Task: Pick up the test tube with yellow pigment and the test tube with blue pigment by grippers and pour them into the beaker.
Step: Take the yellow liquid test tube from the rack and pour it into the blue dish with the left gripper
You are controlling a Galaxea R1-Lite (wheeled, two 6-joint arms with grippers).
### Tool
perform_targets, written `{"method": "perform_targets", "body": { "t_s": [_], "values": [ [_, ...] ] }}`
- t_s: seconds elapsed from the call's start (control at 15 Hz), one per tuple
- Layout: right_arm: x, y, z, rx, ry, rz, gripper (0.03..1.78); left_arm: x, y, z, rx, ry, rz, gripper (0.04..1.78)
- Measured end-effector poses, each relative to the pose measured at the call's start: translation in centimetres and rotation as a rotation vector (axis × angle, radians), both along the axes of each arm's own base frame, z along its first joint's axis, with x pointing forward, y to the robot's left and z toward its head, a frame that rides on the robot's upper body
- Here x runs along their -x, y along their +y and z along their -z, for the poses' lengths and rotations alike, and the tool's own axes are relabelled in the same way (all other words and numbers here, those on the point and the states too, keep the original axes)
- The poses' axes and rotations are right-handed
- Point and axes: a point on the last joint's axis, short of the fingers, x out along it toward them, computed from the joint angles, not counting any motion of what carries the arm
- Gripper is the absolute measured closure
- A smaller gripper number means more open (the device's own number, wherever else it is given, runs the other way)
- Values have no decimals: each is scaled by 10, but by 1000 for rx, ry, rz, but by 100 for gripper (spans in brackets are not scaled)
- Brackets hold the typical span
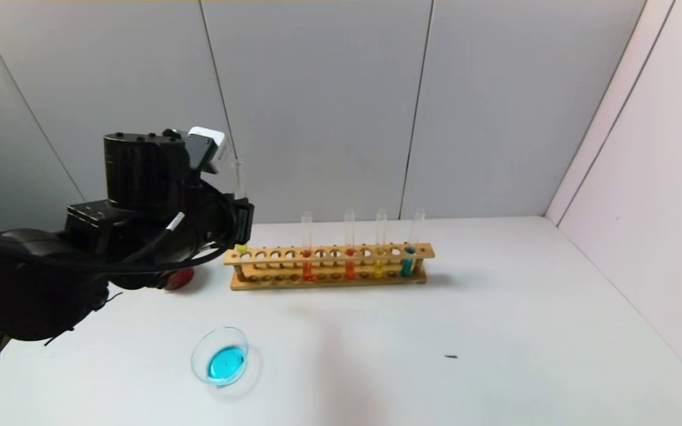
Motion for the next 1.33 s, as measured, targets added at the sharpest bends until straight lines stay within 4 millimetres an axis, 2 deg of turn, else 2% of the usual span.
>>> {"method": "perform_targets", "body": {
  "t_s": [0.27,0.73,1.0,1.33],
  "values": [
    [0,0,0,0,0,0,7,26,32,-4,-130,112,-26,153],
    [0,0,0,0,0,0,7,62,69,3,-357,308,-41,153],
    [0,0,0,0,0,0,7,70,76,7,-437,434,-14,153],
    [0,0,0,0,0,0,7,65,71,19,-522,591,34,153]
  ]
}}
